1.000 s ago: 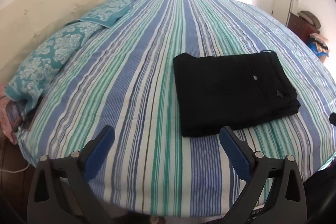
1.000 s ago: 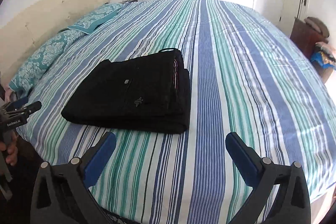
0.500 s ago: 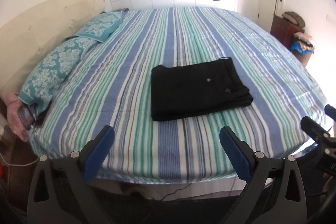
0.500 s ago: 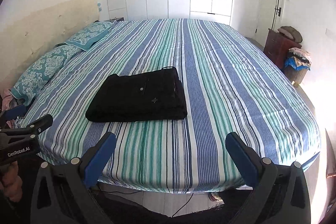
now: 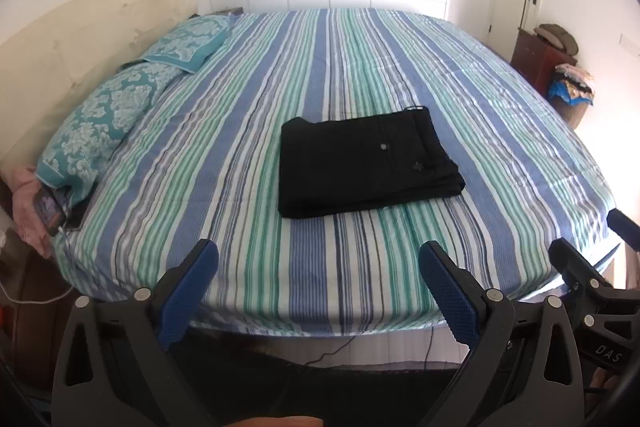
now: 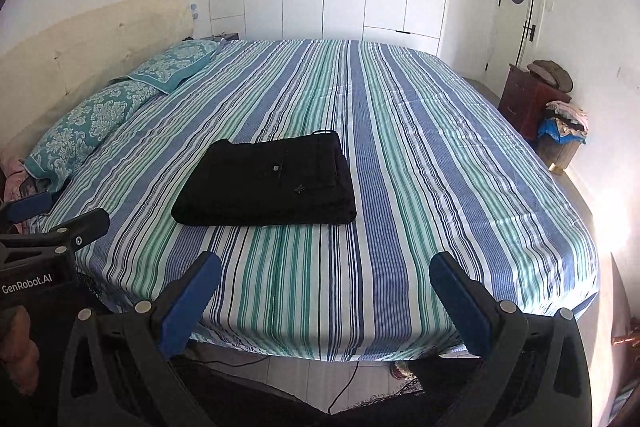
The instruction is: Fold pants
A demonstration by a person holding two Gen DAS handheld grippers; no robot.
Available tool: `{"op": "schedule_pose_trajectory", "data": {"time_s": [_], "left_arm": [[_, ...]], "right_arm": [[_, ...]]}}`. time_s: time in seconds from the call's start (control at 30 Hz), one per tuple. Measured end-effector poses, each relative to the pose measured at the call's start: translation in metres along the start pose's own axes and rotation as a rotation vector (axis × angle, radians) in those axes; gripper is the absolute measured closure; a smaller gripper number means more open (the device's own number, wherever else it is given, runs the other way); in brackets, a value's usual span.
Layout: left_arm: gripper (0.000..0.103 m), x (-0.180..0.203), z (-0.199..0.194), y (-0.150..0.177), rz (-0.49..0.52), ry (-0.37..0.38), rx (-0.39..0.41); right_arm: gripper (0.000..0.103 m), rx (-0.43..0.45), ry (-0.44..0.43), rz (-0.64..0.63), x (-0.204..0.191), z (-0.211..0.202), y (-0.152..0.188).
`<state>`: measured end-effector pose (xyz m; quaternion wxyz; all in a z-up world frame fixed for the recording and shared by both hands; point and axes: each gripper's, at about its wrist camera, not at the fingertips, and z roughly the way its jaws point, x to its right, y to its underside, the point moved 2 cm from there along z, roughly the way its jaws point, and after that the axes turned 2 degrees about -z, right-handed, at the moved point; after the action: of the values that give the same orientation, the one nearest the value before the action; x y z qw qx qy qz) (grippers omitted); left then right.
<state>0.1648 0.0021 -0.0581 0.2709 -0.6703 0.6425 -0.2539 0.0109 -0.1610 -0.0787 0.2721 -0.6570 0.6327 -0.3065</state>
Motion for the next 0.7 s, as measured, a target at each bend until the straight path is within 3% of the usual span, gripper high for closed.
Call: {"op": "schedule_pose_trajectory", "data": {"time_s": [0.7], "left_arm": [[0.002, 0.0030, -0.0021, 0.0013, 0.017, -0.004, 0.002]], "right_arm": [[0.000, 0.000, 0.009, -0.011, -0.0033, -0.0010, -0.0057]]}}
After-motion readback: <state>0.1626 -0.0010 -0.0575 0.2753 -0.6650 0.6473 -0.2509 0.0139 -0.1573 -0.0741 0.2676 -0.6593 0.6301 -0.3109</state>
